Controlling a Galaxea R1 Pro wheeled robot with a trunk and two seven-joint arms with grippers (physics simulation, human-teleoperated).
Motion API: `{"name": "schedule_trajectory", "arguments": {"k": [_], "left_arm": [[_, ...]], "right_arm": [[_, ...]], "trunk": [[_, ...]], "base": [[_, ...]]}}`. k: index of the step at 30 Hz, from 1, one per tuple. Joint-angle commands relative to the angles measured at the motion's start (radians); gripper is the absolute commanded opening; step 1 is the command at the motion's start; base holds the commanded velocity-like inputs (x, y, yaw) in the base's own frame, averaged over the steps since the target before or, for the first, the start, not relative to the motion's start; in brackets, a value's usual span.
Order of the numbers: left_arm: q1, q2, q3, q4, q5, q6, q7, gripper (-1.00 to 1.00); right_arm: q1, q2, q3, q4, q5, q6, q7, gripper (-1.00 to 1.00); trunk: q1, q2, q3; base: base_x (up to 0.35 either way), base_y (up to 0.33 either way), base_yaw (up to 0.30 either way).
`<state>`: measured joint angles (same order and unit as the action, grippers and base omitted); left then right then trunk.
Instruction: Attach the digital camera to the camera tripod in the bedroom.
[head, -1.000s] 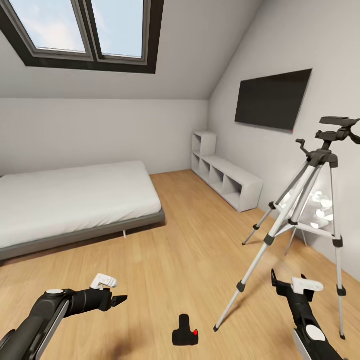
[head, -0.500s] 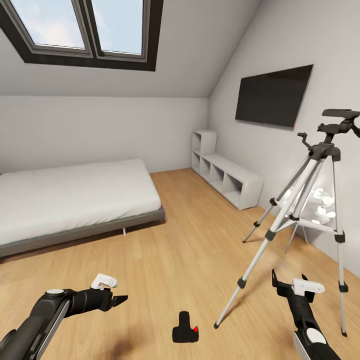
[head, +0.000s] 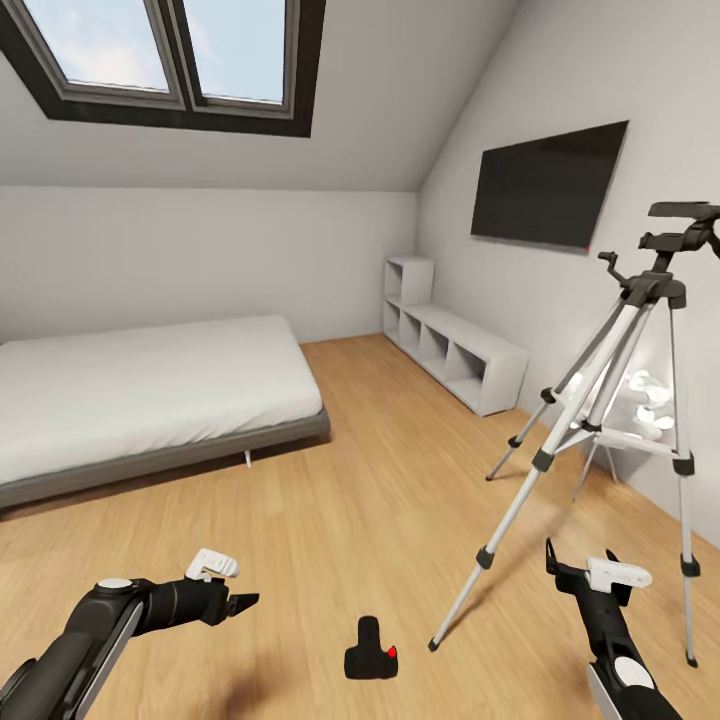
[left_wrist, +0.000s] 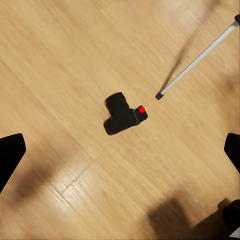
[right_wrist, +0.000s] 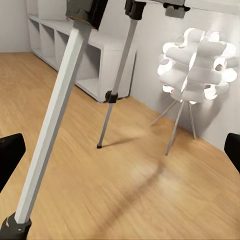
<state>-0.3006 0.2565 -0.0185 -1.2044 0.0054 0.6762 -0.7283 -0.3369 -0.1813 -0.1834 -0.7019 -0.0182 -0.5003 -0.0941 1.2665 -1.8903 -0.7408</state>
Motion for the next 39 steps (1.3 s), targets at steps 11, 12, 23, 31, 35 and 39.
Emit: {"name": "schedule_trajectory", "arguments": {"k": [11, 12, 23, 31, 35, 39], "left_arm": [[0.0, 0.0, -0.024, -0.003, 0.001, 0.005, -0.001, 1.0], [0.0, 0.0, -0.025, -0.005, 0.001, 0.005, -0.001, 1.0], [0.0, 0.001, -0.03, -0.028, 0.001, 0.006, 0.0, 1.0], [0.0, 0.001, -0.031, -0.03, 0.001, 0.006, 0.0, 1.0], [0.0, 0.001, -0.031, -0.03, 0.001, 0.006, 0.0, 1.0], [0.0, 0.001, -0.031, -0.03, 0.001, 0.006, 0.0, 1.0]], "right_arm": [[-0.001, 0.0, 0.0, 0.001, -0.002, -0.006, -0.003, 1.0], [-0.001, 0.0, 0.001, 0.001, -0.002, -0.007, -0.003, 1.0], [-0.001, 0.0, 0.001, 0.001, -0.003, -0.007, -0.003, 1.0], [-0.001, 0.0, 0.001, 0.001, -0.003, -0.007, -0.003, 1.0], [-0.001, 0.0, 0.001, 0.001, -0.003, -0.008, -0.003, 1.0], [-0.001, 0.0, 0.001, 0.001, -0.003, -0.009, -0.003, 1.0]], "trunk": [[0.042, -0.078, -0.036], [0.046, -0.085, -0.039], [0.088, -0.162, -0.073], [0.119, -0.218, -0.098], [0.134, -0.246, -0.111], [0.149, -0.274, -0.123]], "base": [[0.0, 0.0, 0.072], [0.0, 0.0, 0.039], [0.0, 0.0, 0.012], [0.0, 0.0, 0.001], [0.0, 0.0, 0.0], [0.0, 0.0, 0.0]]}}
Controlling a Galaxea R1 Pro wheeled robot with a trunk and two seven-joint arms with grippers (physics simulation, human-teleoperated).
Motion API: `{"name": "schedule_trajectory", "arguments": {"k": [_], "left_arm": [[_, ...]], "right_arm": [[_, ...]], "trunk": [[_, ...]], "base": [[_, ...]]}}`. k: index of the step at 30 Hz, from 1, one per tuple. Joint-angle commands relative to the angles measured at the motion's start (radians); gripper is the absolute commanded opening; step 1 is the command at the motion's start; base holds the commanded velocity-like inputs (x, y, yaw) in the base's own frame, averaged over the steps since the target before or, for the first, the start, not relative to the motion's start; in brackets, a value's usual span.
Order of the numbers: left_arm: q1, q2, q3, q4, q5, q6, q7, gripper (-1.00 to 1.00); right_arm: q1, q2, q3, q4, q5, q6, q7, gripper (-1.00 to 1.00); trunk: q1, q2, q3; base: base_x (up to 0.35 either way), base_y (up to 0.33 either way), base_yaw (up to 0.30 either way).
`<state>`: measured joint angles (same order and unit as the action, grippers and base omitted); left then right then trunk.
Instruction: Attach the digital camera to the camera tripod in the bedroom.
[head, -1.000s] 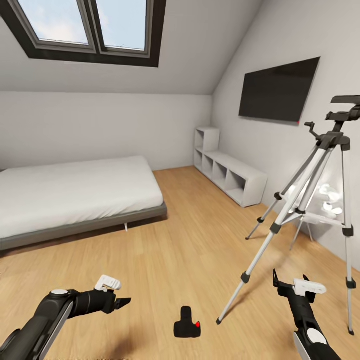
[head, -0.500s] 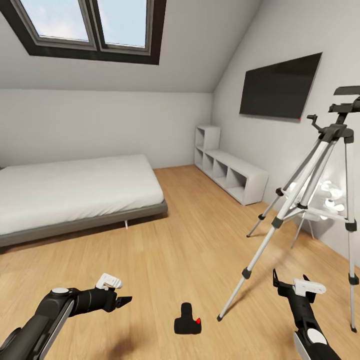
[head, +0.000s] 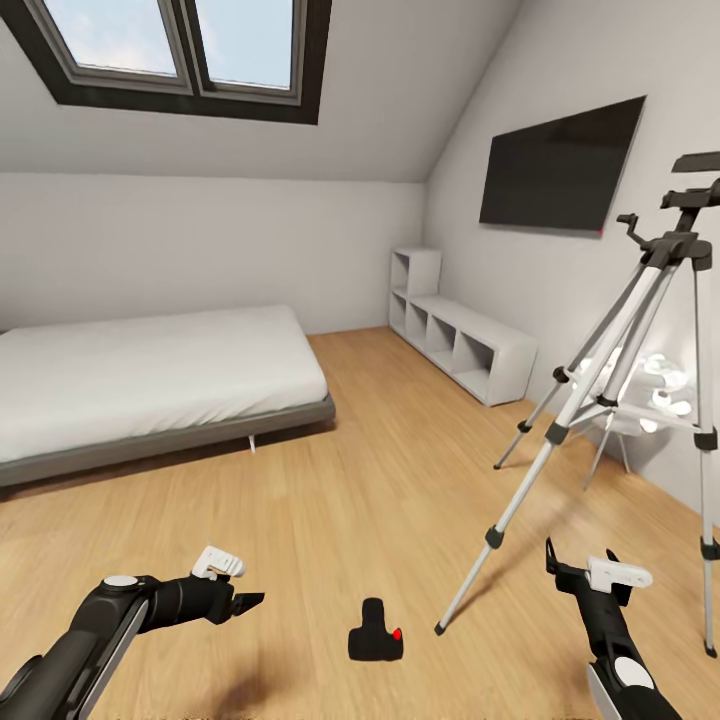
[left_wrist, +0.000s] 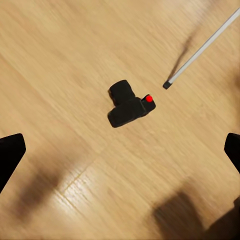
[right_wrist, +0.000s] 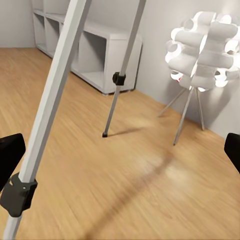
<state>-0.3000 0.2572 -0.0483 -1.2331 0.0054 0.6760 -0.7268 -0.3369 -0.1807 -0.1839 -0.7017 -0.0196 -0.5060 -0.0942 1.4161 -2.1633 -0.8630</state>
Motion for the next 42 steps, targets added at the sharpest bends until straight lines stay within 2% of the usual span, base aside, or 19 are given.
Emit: {"name": "schedule_trajectory", "arguments": {"k": [1, 7, 21, 42], "left_arm": [[-0.001, 0.001, -0.001, -0.001, 0.001, 0.007, -0.002, 1.0], [-0.001, 0.001, -0.001, 0.0, 0.001, 0.007, -0.002, 1.0], [-0.001, 0.001, -0.001, 0.0, 0.001, 0.007, -0.002, 1.0], [-0.001, 0.0, 0.002, 0.005, 0.001, 0.009, 0.0, 1.0]], "right_arm": [[-0.001, 0.0, 0.001, 0.001, -0.002, -0.004, -0.002, 1.0], [-0.001, 0.0, 0.001, 0.001, -0.012, -0.007, -0.002, 1.0], [-0.001, 0.0, 0.002, 0.001, -0.084, -0.009, -0.002, 1.0], [-0.001, -0.004, 0.002, 0.004, -0.094, 0.006, -0.002, 1.0]], "trunk": [[0.004, -0.008, -0.004], [0.027, -0.05, -0.023], [0.08, -0.148, -0.067], [0.161, -0.295, -0.133]], "base": [[0.0, 0.0, 0.005], [0.0, 0.0, 0.043], [0.0, 0.0, 0.069], [0.0, 0.0, 0.005]]}}
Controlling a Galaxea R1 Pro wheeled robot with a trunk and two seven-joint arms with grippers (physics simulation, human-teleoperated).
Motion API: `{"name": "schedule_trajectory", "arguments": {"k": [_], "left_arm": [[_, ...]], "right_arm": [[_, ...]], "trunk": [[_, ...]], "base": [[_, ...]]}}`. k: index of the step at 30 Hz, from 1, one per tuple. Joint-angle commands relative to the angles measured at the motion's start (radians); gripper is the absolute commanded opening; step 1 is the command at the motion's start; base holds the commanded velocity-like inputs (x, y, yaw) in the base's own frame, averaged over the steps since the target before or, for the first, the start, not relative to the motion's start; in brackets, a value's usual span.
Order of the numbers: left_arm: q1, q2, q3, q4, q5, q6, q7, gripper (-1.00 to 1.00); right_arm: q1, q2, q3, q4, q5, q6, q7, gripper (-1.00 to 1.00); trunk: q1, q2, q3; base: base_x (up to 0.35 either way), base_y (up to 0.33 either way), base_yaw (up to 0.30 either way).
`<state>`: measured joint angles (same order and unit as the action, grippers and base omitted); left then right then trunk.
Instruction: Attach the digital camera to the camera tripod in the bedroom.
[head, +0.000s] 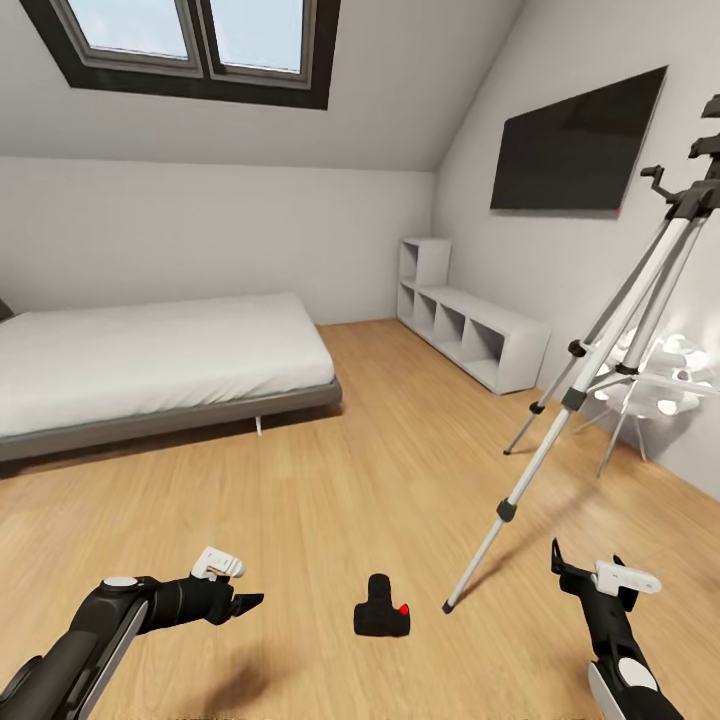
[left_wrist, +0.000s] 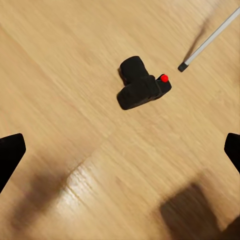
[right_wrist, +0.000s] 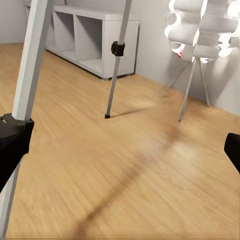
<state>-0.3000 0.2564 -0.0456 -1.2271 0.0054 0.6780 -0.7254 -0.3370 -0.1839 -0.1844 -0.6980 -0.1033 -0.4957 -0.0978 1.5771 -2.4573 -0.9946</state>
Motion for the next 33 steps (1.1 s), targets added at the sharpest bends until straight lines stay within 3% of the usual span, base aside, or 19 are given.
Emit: {"name": "schedule_trajectory", "arguments": {"k": [1, 9, 15, 22, 33], "left_arm": [[-0.001, 0.001, -0.001, -0.001, 0.001, 0.007, -0.002, 1.0], [-0.001, 0.0, -0.002, -0.002, 0.001, 0.006, -0.002, 1.0], [-0.001, 0.0, -0.003, -0.003, 0.001, 0.005, -0.002, 1.0], [-0.001, 0.0, -0.003, -0.004, 0.001, 0.006, -0.001, 1.0], [-0.001, -0.002, -0.001, -0.006, 0.001, 0.01, 0.0, 1.0]], "right_arm": [[-0.001, -0.001, 0.002, 0.001, -0.01, -0.002, 0.001, 1.0], [-0.009, -0.019, 0.002, 0.001, -0.01, 0.042, 0.002, 1.0], [-0.037, -0.04, 0.002, 0.001, -0.01, 0.143, 0.006, 1.0], [-0.066, -0.048, 0.002, -0.001, -0.01, 0.232, 0.009, 1.0], [-0.081, -0.05, 0.002, -0.001, -0.01, 0.267, 0.01, 1.0]], "trunk": [[0.004, -0.008, -0.004], [0.024, -0.043, -0.031], [0.027, -0.045, -0.055], [0.03, -0.046, -0.082], [0.035, -0.049, -0.124]], "base": [[0.0, 0.0, 0.0], [0.0, 0.0, 0.0], [0.0, 0.0, 0.0], [0.0, 0.0, 0.0], [0.0, 0.0, 0.0]]}}
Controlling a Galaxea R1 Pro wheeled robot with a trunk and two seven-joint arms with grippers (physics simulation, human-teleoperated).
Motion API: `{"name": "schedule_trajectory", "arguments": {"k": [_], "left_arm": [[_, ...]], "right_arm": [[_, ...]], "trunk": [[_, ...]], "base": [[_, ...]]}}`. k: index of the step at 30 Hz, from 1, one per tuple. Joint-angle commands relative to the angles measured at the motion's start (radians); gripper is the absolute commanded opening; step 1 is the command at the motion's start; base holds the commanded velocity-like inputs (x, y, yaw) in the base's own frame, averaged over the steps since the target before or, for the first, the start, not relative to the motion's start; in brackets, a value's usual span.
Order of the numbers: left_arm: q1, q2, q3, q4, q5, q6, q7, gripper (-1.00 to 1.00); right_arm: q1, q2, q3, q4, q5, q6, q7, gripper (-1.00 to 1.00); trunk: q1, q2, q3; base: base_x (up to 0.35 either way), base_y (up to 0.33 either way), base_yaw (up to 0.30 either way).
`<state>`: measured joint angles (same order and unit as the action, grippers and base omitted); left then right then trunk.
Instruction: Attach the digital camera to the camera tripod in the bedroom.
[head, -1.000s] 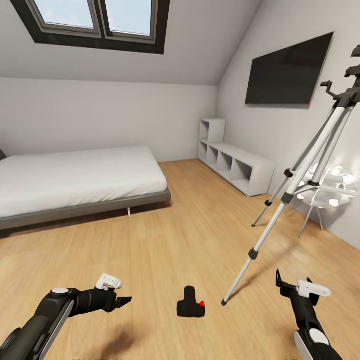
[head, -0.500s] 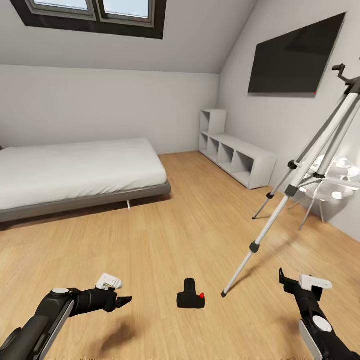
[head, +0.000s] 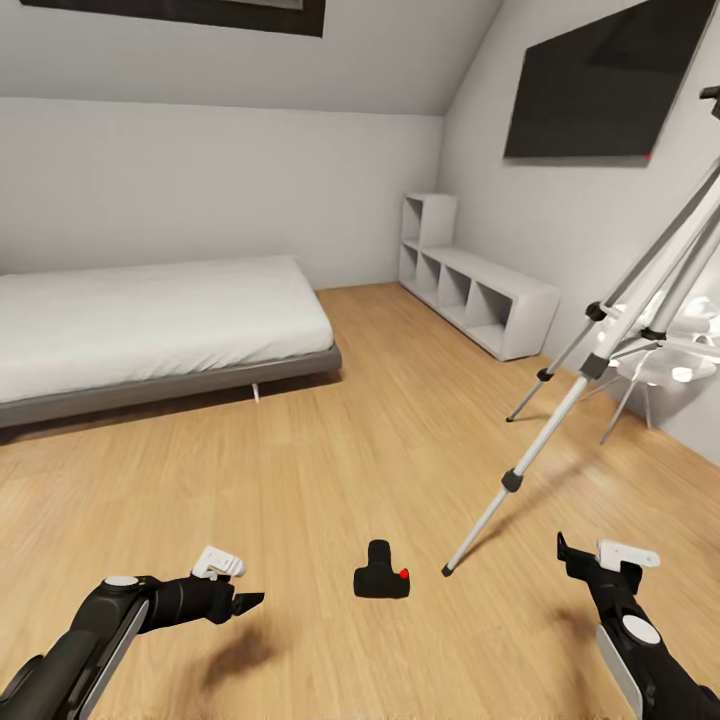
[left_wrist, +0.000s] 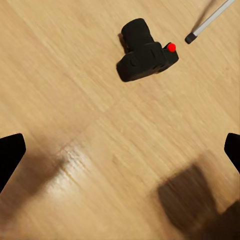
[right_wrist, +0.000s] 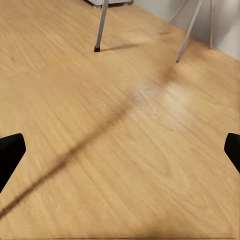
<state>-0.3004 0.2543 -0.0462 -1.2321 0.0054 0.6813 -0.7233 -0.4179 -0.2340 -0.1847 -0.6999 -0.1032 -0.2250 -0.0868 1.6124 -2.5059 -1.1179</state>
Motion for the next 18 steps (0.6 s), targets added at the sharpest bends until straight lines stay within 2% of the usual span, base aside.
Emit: {"name": "schedule_trajectory", "arguments": {"k": [1, 5, 14, 18], "left_arm": [[-0.001, 0.0, -0.001, -0.001, 0.001, 0.007, -0.002, 1.0], [-0.001, -0.003, -0.002, -0.003, 0.0, 0.01, -0.001, 1.0], [-0.001, -0.003, -0.002, -0.004, -0.001, 0.012, -0.001, 1.0], [-0.001, -0.003, -0.002, -0.005, -0.001, 0.012, -0.001, 1.0]], "right_arm": [[-0.001, 0.0, 0.002, 0.0, -0.01, -0.003, -0.001, 1.0], [-0.002, -0.001, 0.002, 0.0, -0.01, -0.002, -0.001, 1.0], [-0.002, -0.001, 0.002, 0.0, -0.01, -0.001, -0.001, 1.0], [-0.002, -0.001, 0.002, 0.0, -0.01, -0.001, -0.001, 1.0]], "trunk": [[0.0, -0.001, -0.005], [0.002, -0.002, -0.02], [0.006, -0.004, -0.055], [0.008, -0.005, -0.071]], "base": [[0.015, 0.0, 0.0], [0.106, 0.0, 0.0], [0.264, 0.0, 0.0], [0.149, 0.0, 0.0]]}}
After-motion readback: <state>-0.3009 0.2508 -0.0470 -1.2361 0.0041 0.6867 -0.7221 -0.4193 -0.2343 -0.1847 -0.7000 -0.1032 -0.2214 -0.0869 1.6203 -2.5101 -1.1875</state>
